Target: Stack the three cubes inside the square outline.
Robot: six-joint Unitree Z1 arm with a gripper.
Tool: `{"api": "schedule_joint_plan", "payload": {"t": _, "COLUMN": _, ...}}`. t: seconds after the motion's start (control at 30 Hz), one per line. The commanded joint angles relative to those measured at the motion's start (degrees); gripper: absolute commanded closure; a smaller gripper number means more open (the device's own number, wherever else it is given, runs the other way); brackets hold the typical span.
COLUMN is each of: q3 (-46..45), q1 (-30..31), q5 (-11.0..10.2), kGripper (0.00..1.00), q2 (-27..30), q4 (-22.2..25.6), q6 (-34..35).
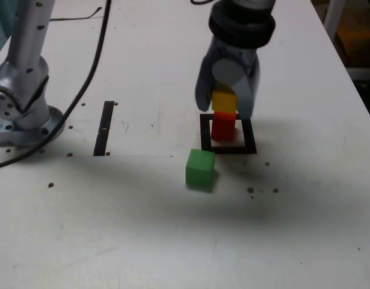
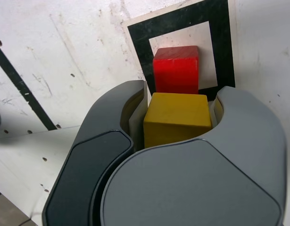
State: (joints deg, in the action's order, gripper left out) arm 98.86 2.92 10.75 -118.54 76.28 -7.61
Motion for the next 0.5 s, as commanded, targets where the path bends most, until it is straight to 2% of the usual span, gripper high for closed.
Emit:
{"api": "schedule_joint_plan", "payload": {"t": 0.0, "q3": -0.2, "q1": -0.1, "q5": 0.1, "kGripper": 0.79, "q2": -0.3, "q4": -0.2, "q6": 0.1}}
{"api": "schedule_joint_plan", "payload": {"t": 0.47, "q3": -2.9, "q1": -1.0, "q5": -0.8, "kGripper": 0.78, "q2": -1.7, "q4": -3.1, "q6": 0.0}}
